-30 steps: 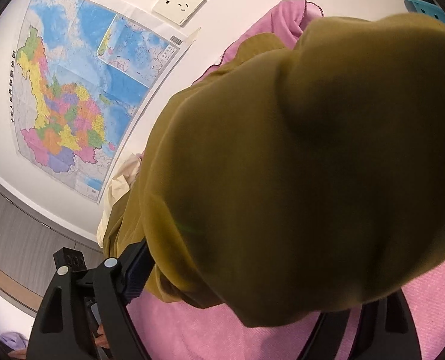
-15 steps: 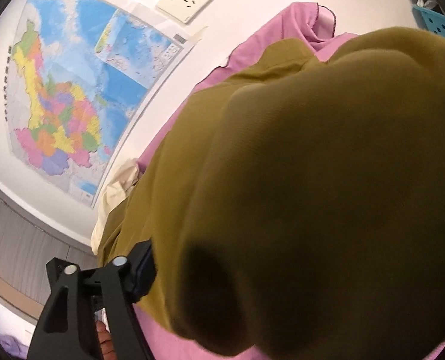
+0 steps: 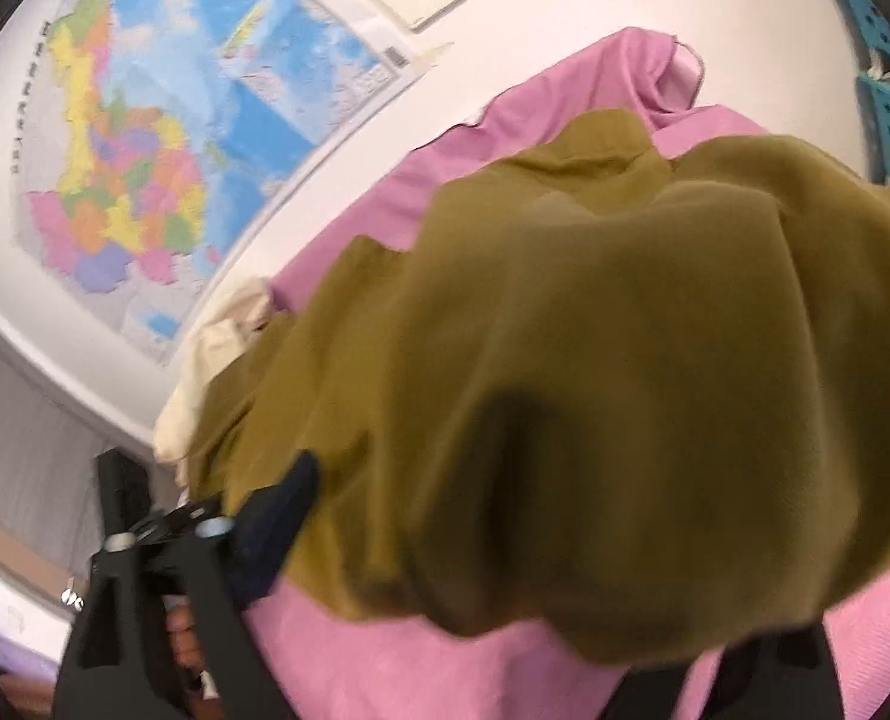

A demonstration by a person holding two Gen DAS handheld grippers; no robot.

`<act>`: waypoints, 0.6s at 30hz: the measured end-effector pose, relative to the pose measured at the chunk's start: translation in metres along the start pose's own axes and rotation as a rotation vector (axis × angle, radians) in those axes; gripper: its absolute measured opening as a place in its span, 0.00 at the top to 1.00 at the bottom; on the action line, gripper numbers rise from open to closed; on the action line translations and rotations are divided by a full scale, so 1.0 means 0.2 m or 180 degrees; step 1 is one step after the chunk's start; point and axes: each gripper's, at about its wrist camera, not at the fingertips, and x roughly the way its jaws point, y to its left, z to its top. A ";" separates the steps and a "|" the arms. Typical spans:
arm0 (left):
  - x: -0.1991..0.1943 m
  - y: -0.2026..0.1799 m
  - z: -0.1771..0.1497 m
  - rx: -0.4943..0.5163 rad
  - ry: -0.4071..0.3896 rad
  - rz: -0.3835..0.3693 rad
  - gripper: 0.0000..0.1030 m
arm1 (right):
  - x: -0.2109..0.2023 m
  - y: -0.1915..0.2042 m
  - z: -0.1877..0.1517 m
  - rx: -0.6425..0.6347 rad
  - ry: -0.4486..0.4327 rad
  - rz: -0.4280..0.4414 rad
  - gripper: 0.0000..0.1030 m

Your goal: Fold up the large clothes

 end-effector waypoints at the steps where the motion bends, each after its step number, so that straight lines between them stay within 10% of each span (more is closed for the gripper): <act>1: 0.01 0.00 0.01 -0.0025 0.0007 0.0001 0.10 | 0.02 -0.01 0.00 0.0026 0.0014 -0.0011 0.12; 8: 0.03 -0.01 0.05 -0.0158 0.0034 0.0028 0.05 | 0.12 -0.11 0.01 0.0375 -0.0226 0.0016 0.14; 14: 0.04 -0.03 0.06 -0.0128 0.0027 0.0131 0.05 | 0.10 -0.08 0.02 0.0243 -0.0151 -0.0068 0.40; 18: 0.03 -0.03 0.05 -0.0105 0.0043 0.0141 0.08 | -0.05 0.04 -0.04 -0.0026 0.0150 -0.0246 0.20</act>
